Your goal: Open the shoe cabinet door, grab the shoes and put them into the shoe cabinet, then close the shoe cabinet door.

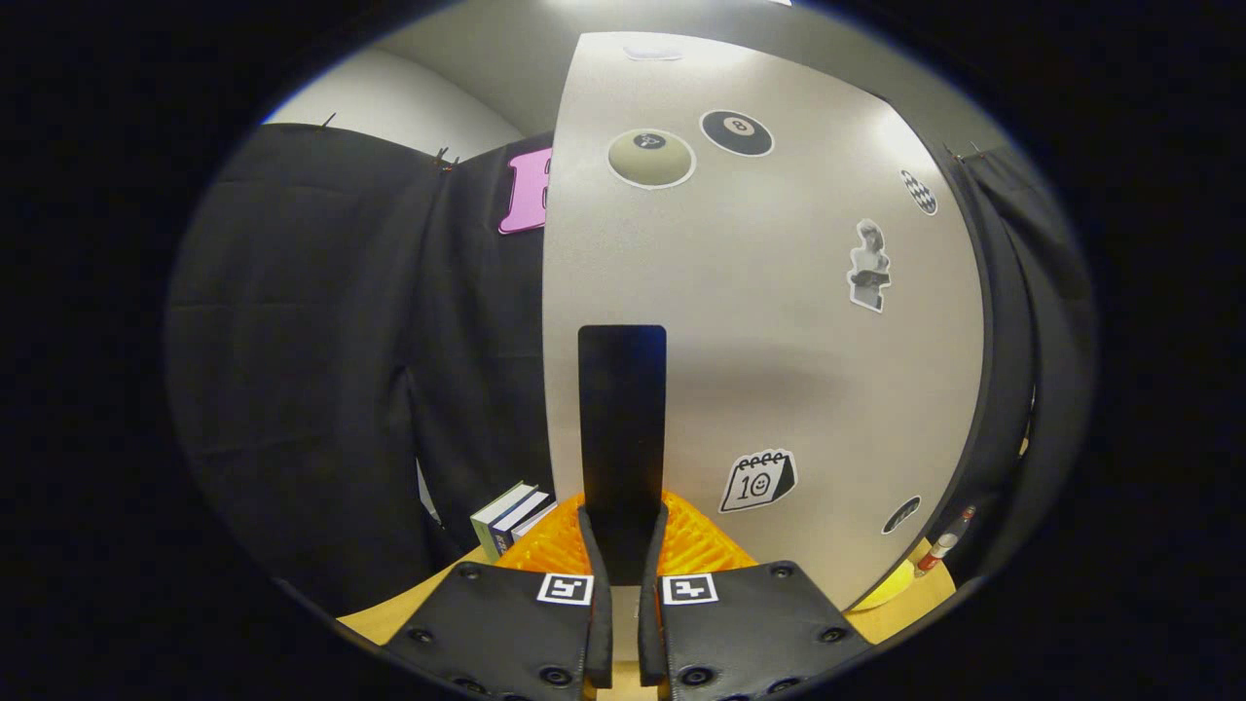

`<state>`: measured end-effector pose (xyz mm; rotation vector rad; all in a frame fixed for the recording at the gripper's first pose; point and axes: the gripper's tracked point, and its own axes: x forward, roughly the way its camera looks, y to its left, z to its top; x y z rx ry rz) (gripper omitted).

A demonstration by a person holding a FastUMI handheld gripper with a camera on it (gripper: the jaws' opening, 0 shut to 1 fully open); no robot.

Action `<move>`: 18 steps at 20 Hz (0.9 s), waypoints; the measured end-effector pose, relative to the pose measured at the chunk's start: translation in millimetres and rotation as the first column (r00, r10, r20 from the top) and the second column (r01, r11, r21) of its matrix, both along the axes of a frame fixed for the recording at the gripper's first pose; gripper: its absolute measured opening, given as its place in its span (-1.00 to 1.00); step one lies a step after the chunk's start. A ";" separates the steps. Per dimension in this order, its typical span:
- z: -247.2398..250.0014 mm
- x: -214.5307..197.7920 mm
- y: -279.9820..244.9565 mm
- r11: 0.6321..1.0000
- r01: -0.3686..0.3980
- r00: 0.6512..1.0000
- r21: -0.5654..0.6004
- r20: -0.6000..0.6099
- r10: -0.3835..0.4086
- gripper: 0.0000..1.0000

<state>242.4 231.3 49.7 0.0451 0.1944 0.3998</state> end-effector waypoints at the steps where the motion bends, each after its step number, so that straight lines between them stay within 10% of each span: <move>1: -0.5 -2.5 -2.3 1.000 -0.002 1.000 0.002 -0.003 0.002 -0.76; 18: 2.1 -20.4 -27.2 0.999 0.043 0.999 -0.024 -0.012 -0.043 -0.76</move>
